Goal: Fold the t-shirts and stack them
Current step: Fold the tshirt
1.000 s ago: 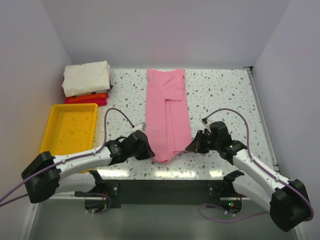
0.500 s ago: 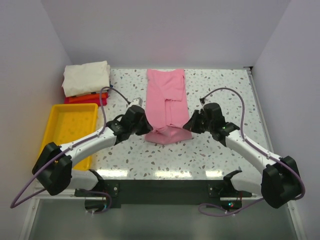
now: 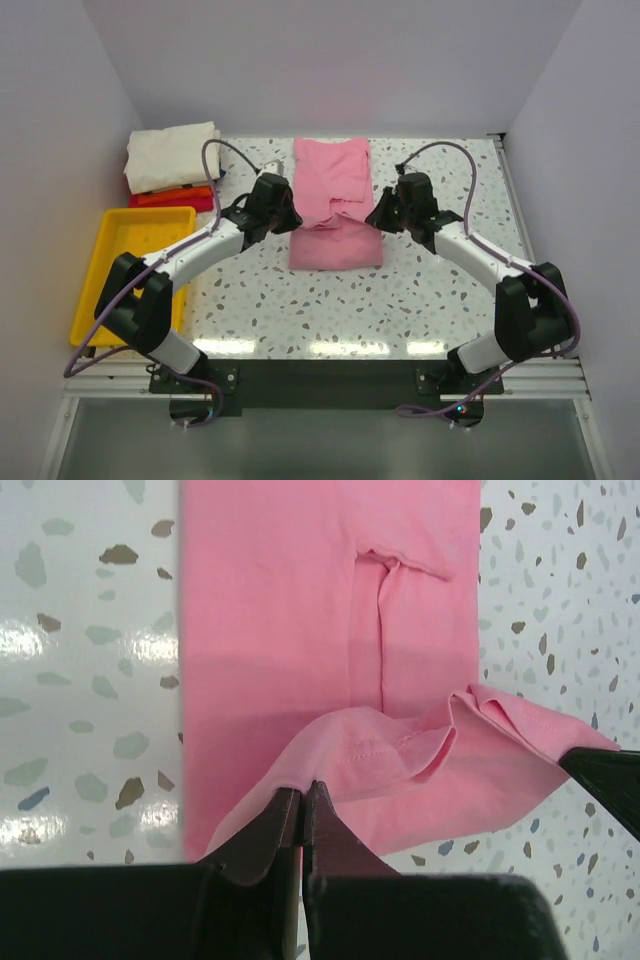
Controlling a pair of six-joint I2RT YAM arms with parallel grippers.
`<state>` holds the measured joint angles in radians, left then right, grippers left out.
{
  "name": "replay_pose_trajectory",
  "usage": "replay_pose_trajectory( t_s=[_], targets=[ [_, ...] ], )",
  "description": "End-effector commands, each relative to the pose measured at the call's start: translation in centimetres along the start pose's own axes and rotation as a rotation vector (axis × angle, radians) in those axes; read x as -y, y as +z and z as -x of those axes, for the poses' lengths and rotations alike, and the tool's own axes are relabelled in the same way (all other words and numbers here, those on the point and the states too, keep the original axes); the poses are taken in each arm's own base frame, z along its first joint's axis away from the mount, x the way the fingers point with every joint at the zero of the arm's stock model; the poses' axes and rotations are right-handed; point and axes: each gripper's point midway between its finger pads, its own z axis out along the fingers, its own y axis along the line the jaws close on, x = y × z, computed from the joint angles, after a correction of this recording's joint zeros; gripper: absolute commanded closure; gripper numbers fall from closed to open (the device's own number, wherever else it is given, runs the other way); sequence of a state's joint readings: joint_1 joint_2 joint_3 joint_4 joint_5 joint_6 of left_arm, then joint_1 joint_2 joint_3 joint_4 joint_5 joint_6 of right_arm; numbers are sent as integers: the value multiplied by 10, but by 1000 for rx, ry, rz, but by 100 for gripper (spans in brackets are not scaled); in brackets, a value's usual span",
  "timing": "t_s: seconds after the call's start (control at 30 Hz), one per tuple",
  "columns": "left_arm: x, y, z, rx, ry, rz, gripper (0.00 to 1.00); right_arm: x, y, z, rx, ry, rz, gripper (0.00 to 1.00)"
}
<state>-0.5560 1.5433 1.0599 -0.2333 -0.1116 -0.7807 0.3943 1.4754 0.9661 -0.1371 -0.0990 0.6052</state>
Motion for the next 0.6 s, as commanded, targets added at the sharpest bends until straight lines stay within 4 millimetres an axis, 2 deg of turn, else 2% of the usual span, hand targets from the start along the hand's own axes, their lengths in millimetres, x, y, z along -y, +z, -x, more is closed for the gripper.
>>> replay_pose_trajectory(
  t_s=[0.0,0.03,0.17,0.2,0.23,0.37,0.57],
  targets=[
    [12,10,39,76,22,-25,100,-14,8,46,97,-20,58,100],
    [16,11,47,87,23,-32,100,-14,11,48,93,-23,62,100],
    [15,24,61,103,26,-32,100,-11,27,57,74,-13,78,100],
    [9,32,58,85,26,-15,100,-9,33,61,71,-10,76,100],
    [11,33,66,93,26,-16,100,-8,36,62,66,-12,76,100],
    [3,52,64,61,30,1,100,-4,51,67,42,-9,75,100],
    [-5,73,78,70,33,8,100,4,67,76,44,-1,62,100]
  ],
)
